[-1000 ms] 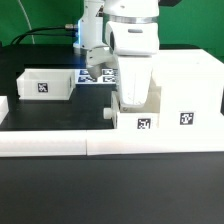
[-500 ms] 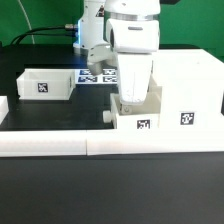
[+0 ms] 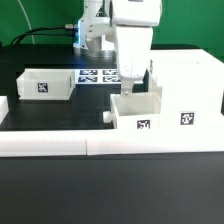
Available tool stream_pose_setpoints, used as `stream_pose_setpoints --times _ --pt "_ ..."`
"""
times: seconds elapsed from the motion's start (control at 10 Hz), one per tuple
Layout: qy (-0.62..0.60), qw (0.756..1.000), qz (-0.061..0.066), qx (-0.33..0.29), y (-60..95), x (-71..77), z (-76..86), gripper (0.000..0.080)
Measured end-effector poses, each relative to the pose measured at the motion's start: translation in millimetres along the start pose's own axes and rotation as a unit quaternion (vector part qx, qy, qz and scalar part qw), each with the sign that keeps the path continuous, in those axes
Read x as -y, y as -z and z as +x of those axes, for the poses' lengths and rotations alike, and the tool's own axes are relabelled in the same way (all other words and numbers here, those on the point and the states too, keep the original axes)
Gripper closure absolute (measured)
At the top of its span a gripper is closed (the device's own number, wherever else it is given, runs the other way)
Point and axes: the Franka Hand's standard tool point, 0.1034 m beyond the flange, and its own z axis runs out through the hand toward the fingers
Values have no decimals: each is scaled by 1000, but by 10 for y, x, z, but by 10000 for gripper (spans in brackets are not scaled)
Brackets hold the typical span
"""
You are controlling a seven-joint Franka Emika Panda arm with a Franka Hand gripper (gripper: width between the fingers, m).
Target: Assemble drawer
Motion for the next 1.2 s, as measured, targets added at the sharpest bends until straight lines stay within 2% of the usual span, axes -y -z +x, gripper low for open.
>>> stream_pose_setpoints --times 0.2,0.3,0.4,0.6,0.7,0.8,0.9,1.2 --pt "21 1000 -3 2 43 -7 -223 151" --pt "29 1000 0 3 10 13 -420 150" --pt "22 1000 1 2 -4 22 -505 150" --pt "20 1000 1 2 -5 23 -518 150" --pt "30 1000 2 0 -52 22 -551 150" --pt "45 999 8 -3 -173 23 -641 150" --pt "51 998 9 -21 -226 2 -723 150" --pt "59 996 15 -66 -333 -24 -795 150"
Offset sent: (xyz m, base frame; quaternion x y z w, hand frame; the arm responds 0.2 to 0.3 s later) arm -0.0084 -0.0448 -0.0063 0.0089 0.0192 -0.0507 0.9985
